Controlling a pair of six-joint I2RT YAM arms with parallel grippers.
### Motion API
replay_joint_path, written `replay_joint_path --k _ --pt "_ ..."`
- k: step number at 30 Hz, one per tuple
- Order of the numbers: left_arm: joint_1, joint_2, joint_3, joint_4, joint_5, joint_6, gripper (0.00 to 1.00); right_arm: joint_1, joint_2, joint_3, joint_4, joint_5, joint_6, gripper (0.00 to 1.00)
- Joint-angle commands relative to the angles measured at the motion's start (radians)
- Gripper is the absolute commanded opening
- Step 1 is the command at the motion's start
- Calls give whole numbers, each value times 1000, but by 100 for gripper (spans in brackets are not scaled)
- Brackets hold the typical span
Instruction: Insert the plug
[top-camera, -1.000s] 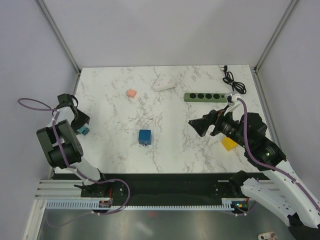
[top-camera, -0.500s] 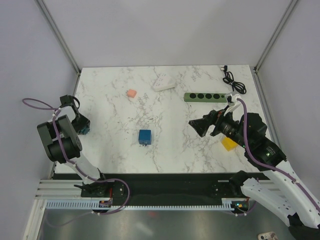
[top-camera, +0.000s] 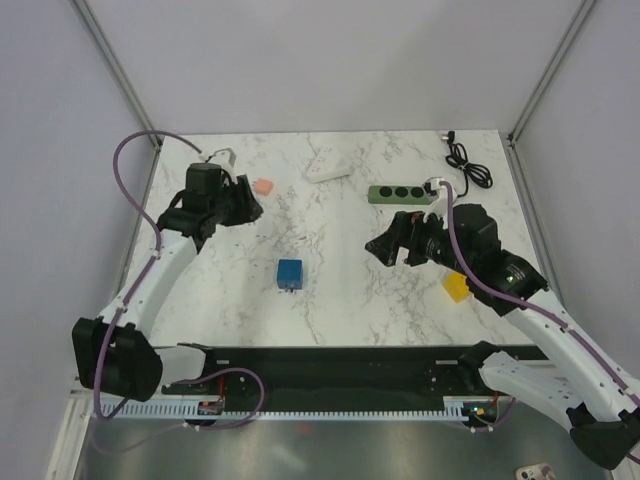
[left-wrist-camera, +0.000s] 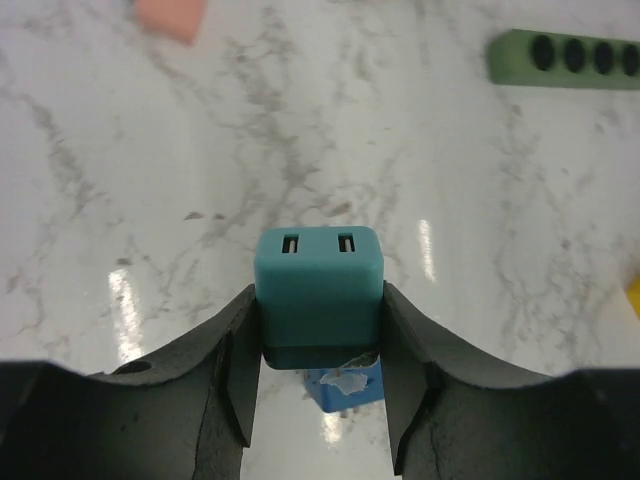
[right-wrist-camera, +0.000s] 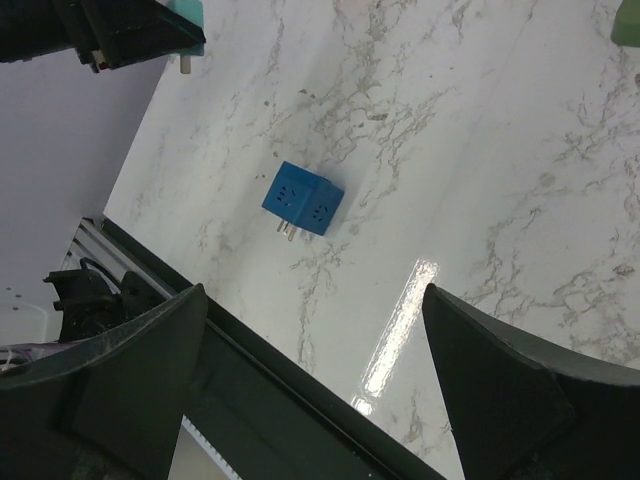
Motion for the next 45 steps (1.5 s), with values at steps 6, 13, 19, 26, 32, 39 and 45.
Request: replay_joint_path --k 6,13,19,26,32,39,45 --pt "-296 -282 -60 71 256 141 2 1 14 192 -60 -56 -1 90" --pt "-519 -411 -147 77 316 143 2 3 103 199 -45 -223 68 77" --pt "-665 -427 -172 82 244 166 2 1 167 149 35 -381 187 74" --pt "-766 -355 -140 90 172 212 2 6 235 141 85 -473 218 68" --pt "-812 -309 -106 94 141 235 2 27 284 114 102 -519 207 67" --pt "-826 -293 -91 107 132 241 2 80 316 55 115 -545 189 66" --pt "-835 -282 -86 110 158 267 2 118 302 -28 231 -568 269 56"
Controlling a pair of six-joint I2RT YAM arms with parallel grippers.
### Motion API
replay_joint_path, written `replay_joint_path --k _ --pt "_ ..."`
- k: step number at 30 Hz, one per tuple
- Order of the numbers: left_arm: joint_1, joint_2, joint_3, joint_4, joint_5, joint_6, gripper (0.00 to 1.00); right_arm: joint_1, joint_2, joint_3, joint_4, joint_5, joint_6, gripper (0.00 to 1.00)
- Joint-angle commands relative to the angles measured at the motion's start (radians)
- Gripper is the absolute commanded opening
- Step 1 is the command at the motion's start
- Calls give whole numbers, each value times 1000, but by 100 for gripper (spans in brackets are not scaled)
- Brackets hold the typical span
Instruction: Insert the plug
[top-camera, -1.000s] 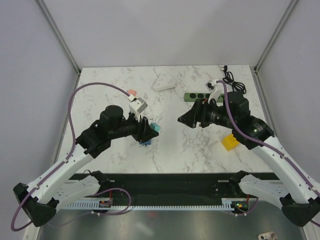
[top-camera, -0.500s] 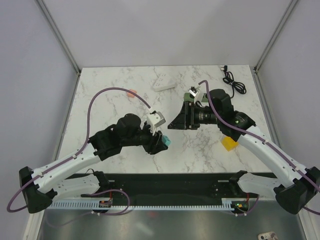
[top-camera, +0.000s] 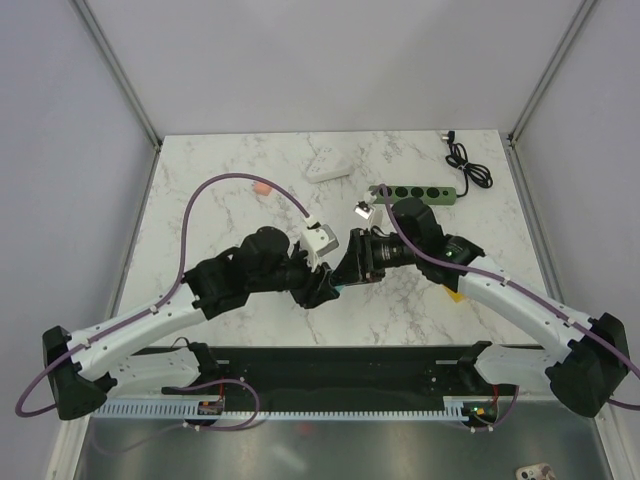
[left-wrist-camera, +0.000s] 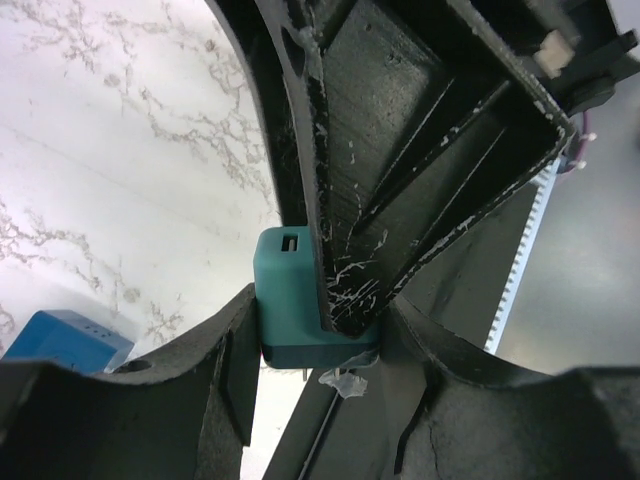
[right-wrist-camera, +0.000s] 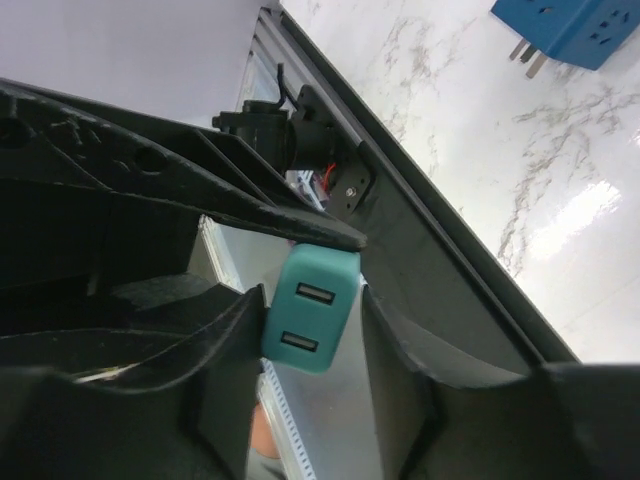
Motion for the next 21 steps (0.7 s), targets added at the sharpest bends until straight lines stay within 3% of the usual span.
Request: replay_joint_path --k 1,4,11,13,15,16,17,18,21 --pt "-11 2 43 54 20 62 2 20 -15 -26 85 -27 35 48" --pt "-12 1 39 53 19 82 2 22 -28 -41 100 -43 52 41" --pt "-12 -18 37 53 50 102 2 26 -41 -66 149 -89 92 47" --pt "-12 -29 34 53 45 99 2 35 -48 -70 157 -92 95 39" --pt "-11 -39 28 53 42 93 20 43 -54 -81 183 -109 105 29" --pt "-12 -45 25 51 34 92 30 41 -58 -87 197 -112 113 17" --pt "-12 -52 16 50 30 90 49 41 -62 -90 223 -112 125 10" --pt "-12 -59 8 53 22 89 57 41 -64 -92 224 -98 124 2" --pt "-11 -93 -14 51 -22 98 77 41 -67 -84 229 -75 119 0"
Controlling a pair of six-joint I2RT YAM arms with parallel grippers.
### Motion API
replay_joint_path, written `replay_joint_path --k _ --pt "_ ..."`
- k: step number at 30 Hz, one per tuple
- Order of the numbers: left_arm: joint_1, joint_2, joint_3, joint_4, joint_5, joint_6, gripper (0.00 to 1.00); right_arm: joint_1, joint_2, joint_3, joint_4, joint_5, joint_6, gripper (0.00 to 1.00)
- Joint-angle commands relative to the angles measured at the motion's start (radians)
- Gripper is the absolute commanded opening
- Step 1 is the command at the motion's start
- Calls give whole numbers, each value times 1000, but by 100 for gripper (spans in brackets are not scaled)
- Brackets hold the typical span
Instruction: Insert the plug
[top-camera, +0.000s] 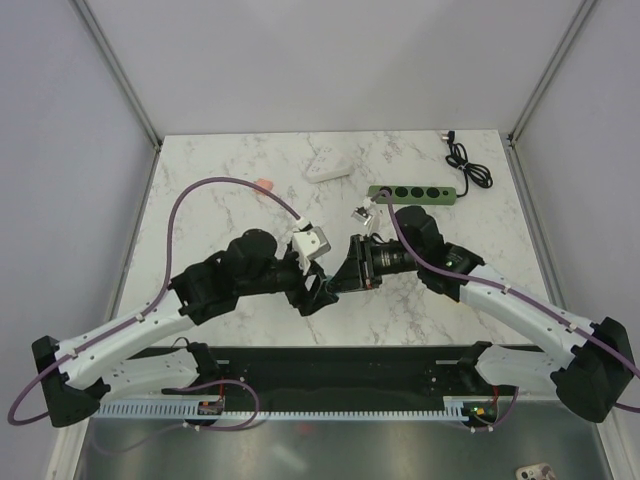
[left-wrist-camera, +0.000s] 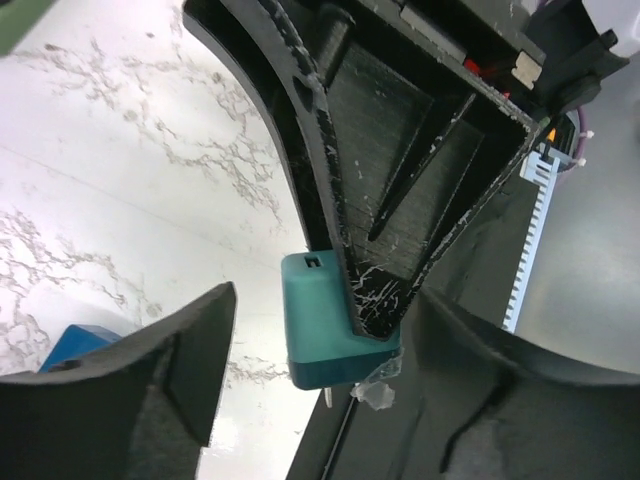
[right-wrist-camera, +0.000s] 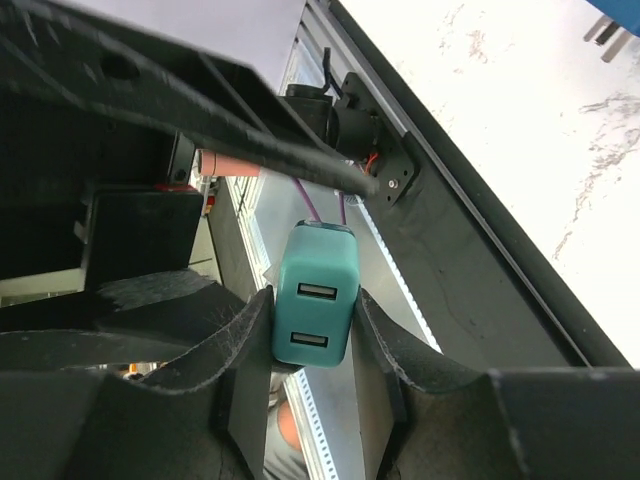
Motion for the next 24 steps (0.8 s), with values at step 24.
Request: replay_joint_path --k 24 --pt "-4 -249 -103 -47 -392 40 100 -468 424 582 -364 939 -608 0"
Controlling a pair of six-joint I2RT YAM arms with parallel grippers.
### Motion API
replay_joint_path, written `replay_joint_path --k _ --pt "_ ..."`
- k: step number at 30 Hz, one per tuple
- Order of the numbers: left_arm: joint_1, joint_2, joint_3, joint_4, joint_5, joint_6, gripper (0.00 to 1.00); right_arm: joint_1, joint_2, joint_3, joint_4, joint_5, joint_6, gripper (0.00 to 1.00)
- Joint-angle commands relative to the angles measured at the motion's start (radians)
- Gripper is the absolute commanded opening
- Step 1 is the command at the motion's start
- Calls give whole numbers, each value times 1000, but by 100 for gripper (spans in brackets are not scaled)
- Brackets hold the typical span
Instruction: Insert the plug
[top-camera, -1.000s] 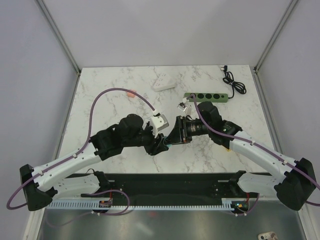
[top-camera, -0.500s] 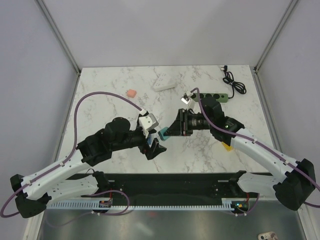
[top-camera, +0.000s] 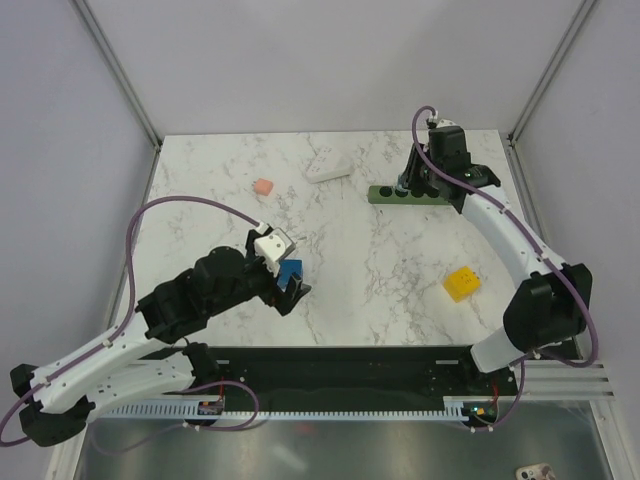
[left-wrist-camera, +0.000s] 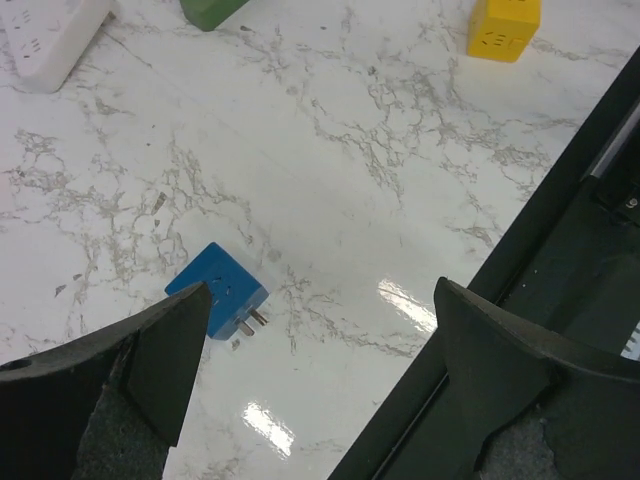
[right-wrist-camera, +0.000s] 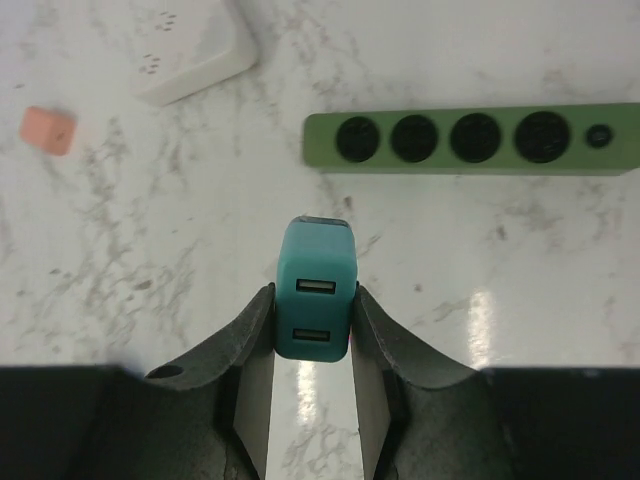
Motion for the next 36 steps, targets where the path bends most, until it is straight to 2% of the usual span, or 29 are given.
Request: replay_joint_path --k 1,7,13,16,24,27,31,36 --pt "-5 -40 -43 38 -68 28 100 -32 87 96 -39 233 -150 0" --pt "-5 -37 -49 38 -140 33 100 -72 192 179 -48 230 -160 0" --pt "-5 -54 -61 41 -152 26 100 -77 265 248 -125 447 6 0" --pt "-4 -46 -60 43 -155 29 100 -78 288 260 -145 503 111 0" --pt "-5 -51 -68 44 -160 28 100 -78 368 303 -191 624 540 0" --pt "-5 -42 -65 46 -155 33 100 -78 417 387 -279 688 644 0" --pt "-5 -28 -69 47 -155 36 100 -80 498 507 -451 754 895 0" --pt "-5 -19 -68 47 -160 37 100 -85 568 599 -556 716 1069 0"
